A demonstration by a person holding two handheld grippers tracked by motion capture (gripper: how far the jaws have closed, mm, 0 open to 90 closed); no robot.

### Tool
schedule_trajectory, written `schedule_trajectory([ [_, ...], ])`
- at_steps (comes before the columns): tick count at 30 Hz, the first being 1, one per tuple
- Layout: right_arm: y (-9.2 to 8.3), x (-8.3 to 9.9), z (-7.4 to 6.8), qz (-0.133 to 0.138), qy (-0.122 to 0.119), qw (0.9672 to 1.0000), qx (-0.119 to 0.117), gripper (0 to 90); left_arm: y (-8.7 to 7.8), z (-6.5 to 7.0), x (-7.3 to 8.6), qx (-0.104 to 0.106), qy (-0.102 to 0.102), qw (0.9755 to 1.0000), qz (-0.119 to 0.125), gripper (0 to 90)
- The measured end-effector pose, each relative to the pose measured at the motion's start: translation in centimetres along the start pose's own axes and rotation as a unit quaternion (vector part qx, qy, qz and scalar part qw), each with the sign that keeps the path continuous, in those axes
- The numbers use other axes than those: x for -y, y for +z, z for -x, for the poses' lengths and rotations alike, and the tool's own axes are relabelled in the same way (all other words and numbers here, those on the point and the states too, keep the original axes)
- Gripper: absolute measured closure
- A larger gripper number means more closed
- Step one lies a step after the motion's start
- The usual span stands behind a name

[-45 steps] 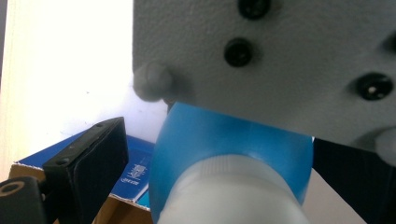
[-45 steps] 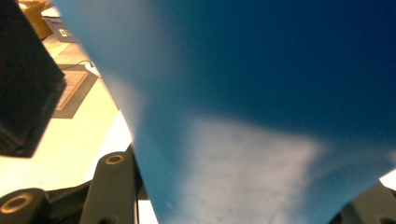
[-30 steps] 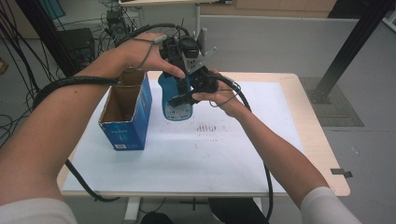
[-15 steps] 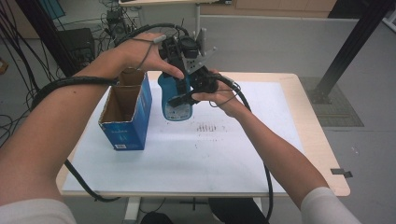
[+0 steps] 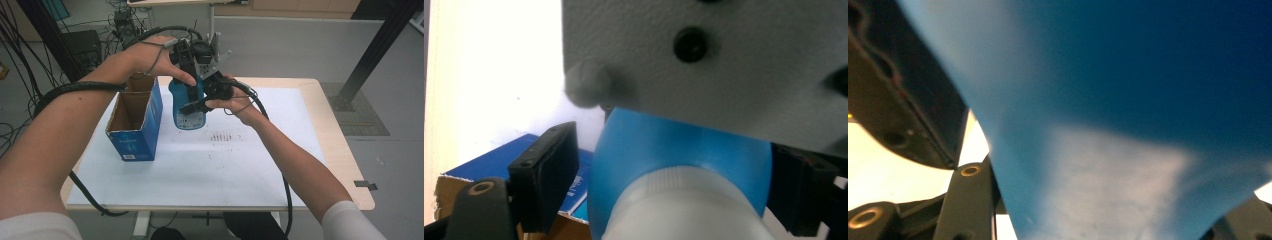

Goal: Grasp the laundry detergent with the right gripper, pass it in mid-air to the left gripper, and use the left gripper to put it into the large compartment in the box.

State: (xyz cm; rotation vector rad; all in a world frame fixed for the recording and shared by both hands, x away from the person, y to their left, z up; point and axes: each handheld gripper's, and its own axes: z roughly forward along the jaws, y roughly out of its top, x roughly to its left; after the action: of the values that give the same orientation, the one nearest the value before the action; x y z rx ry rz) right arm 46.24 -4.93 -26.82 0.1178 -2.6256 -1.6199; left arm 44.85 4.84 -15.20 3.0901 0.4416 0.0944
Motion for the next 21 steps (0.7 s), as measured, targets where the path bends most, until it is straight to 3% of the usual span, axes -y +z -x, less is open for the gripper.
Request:
schedule_trajectory([
  [12,-0.09,-0.01,-0.05,0.001,-0.004,1.0,-0.003,44.0,0.02,0.09,0.07,0.008,0.008,0.9999,-0.002,35.0],
  [21,0.06,-0.05,-0.19,-0.001,-0.008,1.0,-0.006,44.0,0.09,0.13,-0.03,0.014,0.014,0.9997,-0.013,36.9],
])
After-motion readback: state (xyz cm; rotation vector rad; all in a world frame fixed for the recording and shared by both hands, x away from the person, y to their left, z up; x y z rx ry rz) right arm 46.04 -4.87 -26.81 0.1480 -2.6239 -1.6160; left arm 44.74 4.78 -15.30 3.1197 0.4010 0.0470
